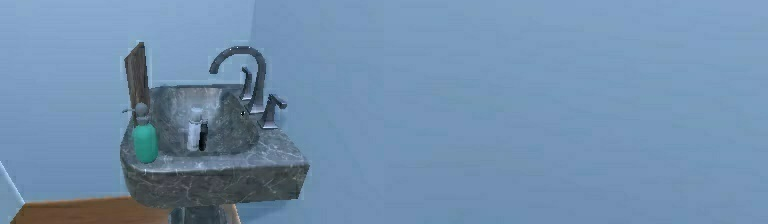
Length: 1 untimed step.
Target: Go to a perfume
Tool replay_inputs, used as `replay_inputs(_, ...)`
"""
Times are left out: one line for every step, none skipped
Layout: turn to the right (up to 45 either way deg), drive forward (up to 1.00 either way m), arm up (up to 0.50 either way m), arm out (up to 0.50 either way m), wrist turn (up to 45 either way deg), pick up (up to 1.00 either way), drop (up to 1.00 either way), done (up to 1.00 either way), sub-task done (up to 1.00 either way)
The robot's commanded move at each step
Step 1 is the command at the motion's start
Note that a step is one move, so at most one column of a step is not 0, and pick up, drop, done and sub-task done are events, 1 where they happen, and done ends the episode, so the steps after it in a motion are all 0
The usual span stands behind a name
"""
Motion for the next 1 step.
replay_inputs(0.0, 0.0, 0.0, 0.0, 0.0, 0.0, 0.0, 1.0, 0.0)
